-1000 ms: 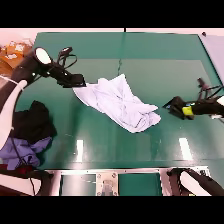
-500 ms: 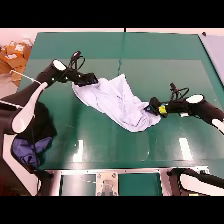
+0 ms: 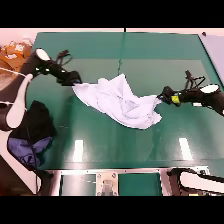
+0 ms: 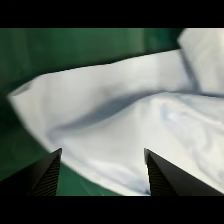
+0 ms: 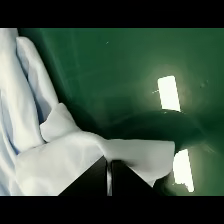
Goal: Fold the shirts.
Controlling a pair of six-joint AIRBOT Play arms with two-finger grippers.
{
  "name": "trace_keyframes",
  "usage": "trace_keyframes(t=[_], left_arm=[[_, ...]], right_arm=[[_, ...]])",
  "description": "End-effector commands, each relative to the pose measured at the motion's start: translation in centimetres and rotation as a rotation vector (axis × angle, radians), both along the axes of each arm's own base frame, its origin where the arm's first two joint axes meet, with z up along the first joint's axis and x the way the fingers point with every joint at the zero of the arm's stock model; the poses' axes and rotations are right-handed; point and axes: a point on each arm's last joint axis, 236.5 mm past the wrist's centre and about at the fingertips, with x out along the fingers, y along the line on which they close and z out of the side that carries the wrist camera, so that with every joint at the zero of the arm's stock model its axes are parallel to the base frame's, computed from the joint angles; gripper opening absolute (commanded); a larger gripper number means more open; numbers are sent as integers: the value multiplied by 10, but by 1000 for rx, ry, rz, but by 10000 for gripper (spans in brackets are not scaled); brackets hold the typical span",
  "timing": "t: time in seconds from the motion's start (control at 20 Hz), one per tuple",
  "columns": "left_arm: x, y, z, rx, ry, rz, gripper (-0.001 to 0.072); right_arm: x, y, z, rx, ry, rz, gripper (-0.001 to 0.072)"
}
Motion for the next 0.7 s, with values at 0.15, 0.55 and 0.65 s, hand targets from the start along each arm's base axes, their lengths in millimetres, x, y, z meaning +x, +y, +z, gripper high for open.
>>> trace_keyframes(t=[0.15,0.55,0.65], left_arm=[[9,35,-37,21,27,194,599],[22,-36,-33,-62,-76,60,19],[16,-24,9,-8,-108,13,18]], right_arm=[[5,-23,5,-20,-21,-27,15],[19,-20,28,14,-73,-39,14],[26,-24,69,12,-140,-15,13]])
